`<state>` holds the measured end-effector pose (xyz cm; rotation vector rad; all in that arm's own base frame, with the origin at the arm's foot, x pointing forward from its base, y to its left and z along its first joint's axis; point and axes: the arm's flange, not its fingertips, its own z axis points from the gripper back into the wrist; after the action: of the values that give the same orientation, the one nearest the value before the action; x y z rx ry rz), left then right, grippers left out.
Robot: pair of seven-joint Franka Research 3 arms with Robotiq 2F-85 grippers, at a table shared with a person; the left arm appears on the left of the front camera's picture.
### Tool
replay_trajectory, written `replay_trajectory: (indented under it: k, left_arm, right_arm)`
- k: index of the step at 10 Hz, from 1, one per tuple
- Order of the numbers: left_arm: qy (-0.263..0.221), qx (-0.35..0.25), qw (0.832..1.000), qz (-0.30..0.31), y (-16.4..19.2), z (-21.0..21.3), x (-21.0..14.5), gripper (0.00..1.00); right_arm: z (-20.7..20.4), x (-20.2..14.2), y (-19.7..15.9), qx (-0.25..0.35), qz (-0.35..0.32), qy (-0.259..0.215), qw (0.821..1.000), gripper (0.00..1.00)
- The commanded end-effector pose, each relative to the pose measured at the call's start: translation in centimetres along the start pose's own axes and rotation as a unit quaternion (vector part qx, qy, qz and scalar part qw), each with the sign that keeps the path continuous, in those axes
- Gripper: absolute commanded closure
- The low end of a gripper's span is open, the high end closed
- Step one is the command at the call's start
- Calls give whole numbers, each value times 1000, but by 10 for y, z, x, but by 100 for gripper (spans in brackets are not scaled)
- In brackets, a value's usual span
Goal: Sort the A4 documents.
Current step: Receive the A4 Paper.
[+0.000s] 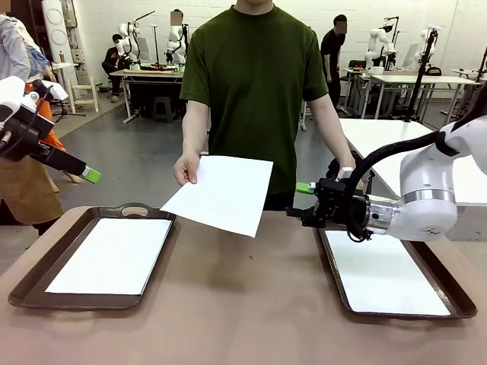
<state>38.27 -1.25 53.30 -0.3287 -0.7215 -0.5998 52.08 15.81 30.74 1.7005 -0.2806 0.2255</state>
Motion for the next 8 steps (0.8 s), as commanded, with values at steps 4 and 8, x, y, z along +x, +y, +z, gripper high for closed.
replay_trajectory:
  k: [4, 8]
  left_arm:
    - [-1, -1, 1000, -9, 0, -1, -2, 0]
    - [-1, -1, 1000, -9, 0, -1, -2, 0]
  right_arm:
    - [-50, 13, -10, 3, -13, 24, 1000, 0]
    - [-75, 28, -27, 9, -4, 23, 1000, 0]
